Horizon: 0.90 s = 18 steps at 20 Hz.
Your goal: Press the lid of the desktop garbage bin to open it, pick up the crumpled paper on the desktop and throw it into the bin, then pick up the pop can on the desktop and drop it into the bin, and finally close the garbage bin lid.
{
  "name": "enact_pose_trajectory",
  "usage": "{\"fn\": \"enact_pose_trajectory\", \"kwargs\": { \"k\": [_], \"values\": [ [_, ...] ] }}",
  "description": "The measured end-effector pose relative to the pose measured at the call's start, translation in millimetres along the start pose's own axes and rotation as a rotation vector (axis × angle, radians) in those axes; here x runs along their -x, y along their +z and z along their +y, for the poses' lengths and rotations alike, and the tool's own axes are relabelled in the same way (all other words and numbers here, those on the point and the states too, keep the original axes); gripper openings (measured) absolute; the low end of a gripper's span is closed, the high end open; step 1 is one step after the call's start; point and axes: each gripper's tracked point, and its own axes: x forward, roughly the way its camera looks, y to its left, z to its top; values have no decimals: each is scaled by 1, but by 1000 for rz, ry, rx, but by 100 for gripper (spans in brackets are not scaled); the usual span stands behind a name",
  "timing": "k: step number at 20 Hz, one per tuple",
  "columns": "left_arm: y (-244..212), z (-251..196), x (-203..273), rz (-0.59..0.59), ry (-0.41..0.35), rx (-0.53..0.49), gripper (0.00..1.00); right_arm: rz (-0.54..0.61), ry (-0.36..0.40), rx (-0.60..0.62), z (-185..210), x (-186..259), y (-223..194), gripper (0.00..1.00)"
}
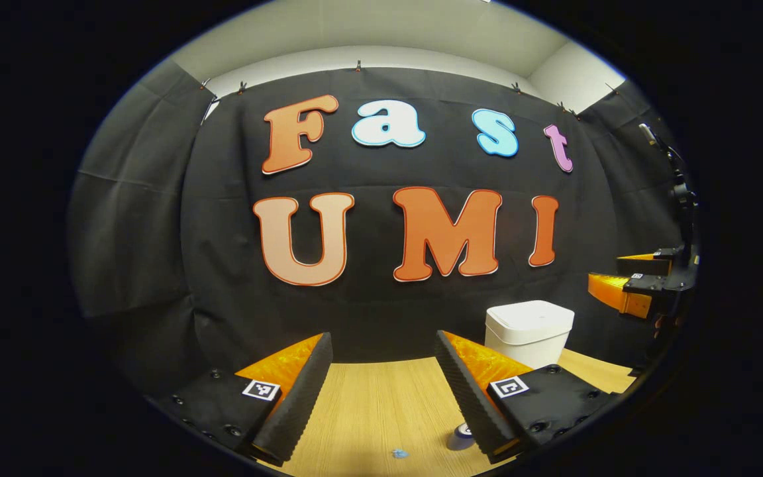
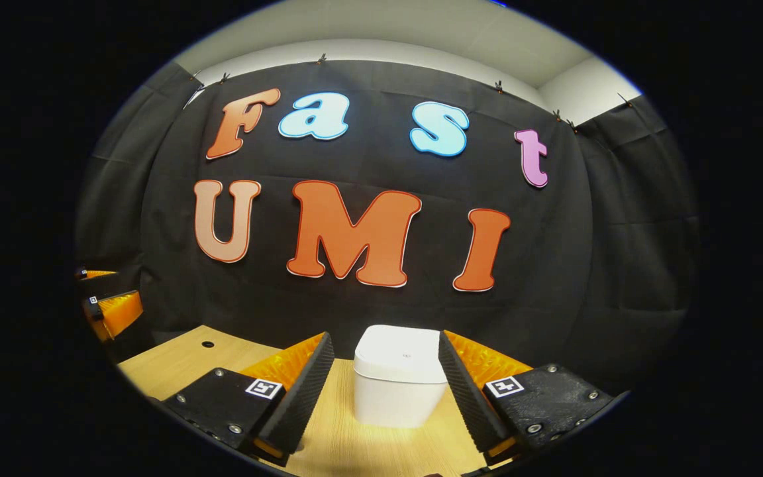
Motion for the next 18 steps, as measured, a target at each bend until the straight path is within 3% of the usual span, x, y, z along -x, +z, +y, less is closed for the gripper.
{"fn": "enact_pose_trajectory", "kwargs": {
  "k": [2,6,9,10,11,15,18],
  "values": [
    [-3,-3,-3,10,11,-15,100,9,-2,-5,-6,-14,-4,92],
    [-1,-3,-13,10,53,-41,99,14,27,-36,-10,-50,-3,71],
    [-3,3,-23,20,101,-48,99,25,26,-22,-17,-80,-6,42],
    [-5,5,-25,28,120,-47,99,41,30,-16,-19,-90,-11,38],
    [-7,6,-27,35,134,-46,100,52,25,-17,-24,-98,-15,23],
    [-12,7,-35,63,184,-63,99,83,31,-70,-35,-130,-26,5],
    [-18,6,-37,92,220,-68,99,129,50,-81,-39,-152,-45,1]
  ]
}}
